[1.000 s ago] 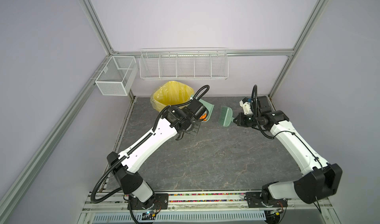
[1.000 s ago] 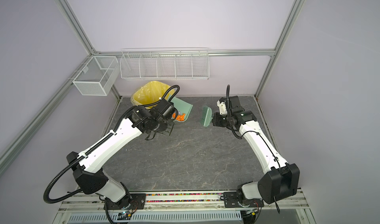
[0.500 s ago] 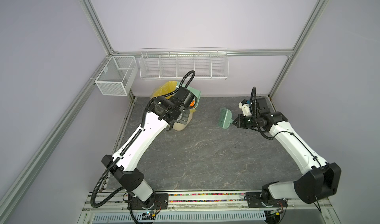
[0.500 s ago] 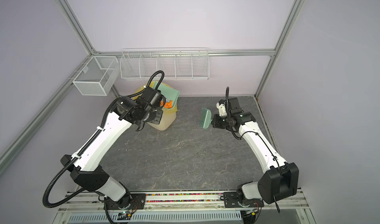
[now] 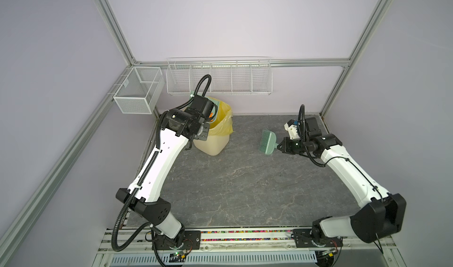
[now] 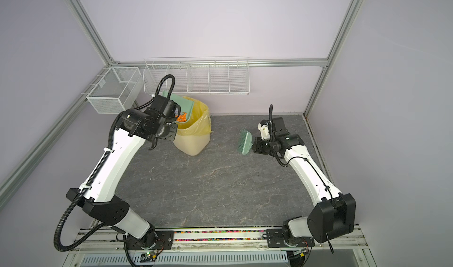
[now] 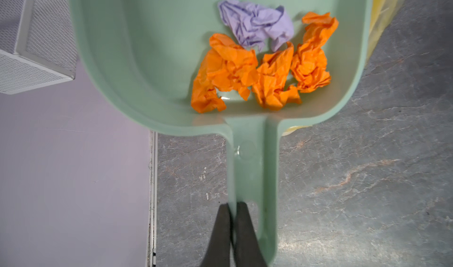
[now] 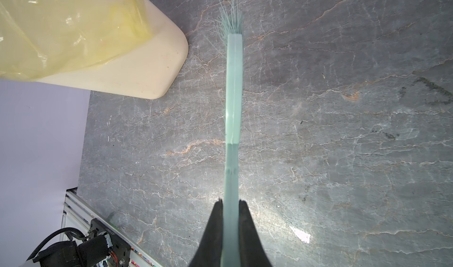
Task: Sweep away the paper scraps from the table
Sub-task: 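Carry the dustpan over the yellow-bagged bin with the left gripper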
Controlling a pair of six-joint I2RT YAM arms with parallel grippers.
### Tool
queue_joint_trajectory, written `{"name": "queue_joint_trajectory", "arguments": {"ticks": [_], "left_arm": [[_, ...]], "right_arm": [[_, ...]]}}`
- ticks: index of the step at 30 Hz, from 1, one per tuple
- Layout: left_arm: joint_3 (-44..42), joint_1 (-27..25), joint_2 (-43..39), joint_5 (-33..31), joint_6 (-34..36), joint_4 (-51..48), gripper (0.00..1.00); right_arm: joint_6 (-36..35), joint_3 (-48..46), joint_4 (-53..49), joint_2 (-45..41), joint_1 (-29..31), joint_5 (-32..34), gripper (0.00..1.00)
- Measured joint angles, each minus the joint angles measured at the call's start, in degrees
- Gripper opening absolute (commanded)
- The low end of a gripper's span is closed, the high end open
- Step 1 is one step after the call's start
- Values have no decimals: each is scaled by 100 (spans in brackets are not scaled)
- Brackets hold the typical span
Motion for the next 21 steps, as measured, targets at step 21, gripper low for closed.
{"name": "queue_joint_trajectory", "arguments": {"ticks": [21], "left_arm": [[398,81,761,-1832,514,26,0]], "right_arm": [[-37,-205,-7,-120,-26,13,7]]}}
